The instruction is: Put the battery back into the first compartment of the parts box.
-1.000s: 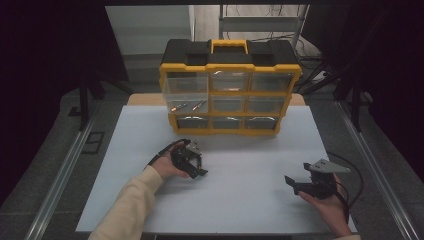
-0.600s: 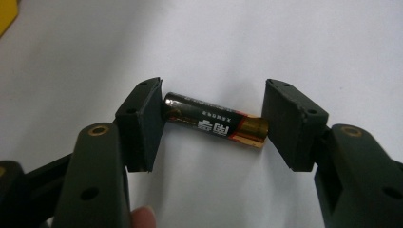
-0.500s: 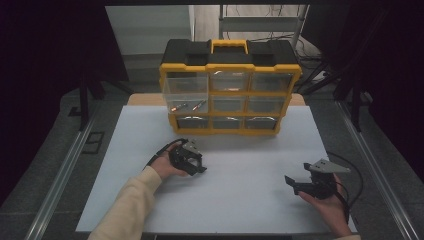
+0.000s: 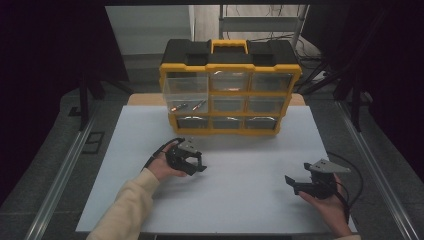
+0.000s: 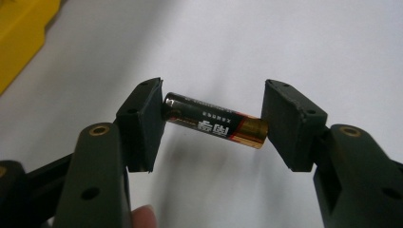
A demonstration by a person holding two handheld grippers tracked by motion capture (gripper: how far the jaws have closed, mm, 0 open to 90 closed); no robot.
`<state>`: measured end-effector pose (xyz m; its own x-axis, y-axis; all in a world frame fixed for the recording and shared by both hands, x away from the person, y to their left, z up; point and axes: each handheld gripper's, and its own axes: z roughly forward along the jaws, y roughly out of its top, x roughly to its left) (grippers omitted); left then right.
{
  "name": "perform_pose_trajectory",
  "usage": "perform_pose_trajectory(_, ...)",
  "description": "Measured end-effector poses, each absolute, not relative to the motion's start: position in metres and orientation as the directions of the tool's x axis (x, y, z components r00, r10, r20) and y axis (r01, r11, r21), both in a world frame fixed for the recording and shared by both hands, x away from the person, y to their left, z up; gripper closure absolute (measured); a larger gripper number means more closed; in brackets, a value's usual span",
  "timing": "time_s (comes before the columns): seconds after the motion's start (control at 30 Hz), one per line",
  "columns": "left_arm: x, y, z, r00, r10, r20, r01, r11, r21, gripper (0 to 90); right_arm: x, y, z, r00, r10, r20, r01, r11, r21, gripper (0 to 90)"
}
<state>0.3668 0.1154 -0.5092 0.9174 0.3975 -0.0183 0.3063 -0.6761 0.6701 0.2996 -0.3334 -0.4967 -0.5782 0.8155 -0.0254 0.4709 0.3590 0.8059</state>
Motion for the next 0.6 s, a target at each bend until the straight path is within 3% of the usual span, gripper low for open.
perform_pose_trajectory(0.6, 0.339, 0.126, -0.486, 0.900, 0.435, 0.000, 0.302, -0.624, 0.721, 41.7, 0.299, -0.334, -0.496, -0.581, 0.814, -0.028, 0.467, 0.361, 0.807, 11.9)
